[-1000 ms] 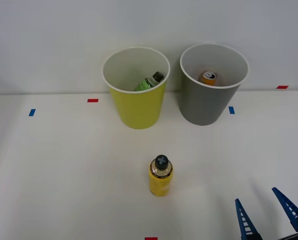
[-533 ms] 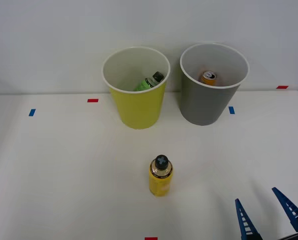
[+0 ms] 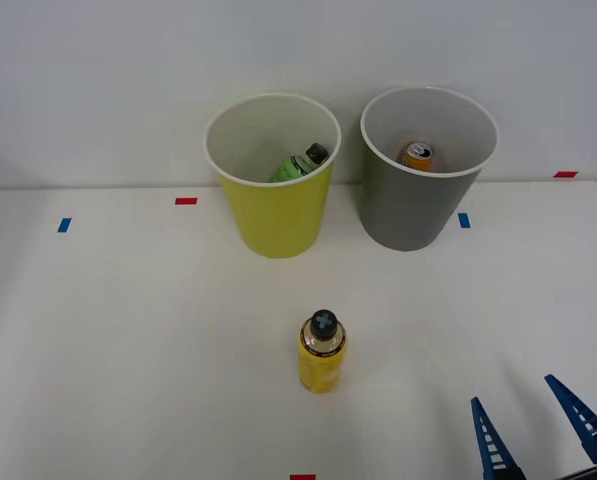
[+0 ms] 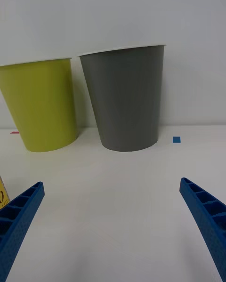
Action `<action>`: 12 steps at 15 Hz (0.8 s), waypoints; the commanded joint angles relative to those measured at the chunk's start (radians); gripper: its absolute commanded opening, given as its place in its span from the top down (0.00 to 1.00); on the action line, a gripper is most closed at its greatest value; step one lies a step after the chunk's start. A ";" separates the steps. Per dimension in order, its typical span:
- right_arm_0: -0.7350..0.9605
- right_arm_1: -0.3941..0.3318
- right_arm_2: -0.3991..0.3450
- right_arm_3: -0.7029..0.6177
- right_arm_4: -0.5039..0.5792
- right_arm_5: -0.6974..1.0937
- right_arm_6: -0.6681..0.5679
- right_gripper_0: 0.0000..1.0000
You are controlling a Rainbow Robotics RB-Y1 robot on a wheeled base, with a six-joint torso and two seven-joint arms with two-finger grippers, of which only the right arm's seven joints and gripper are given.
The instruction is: Put cans in the gray bin, plastic bottles in the light green bin
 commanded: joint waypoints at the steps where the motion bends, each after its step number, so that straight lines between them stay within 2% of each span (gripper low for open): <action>1: 0.000 0.000 0.000 0.000 0.000 0.000 0.000 0.00; 12: 0.000 0.000 0.000 0.000 0.000 0.000 0.000 0.00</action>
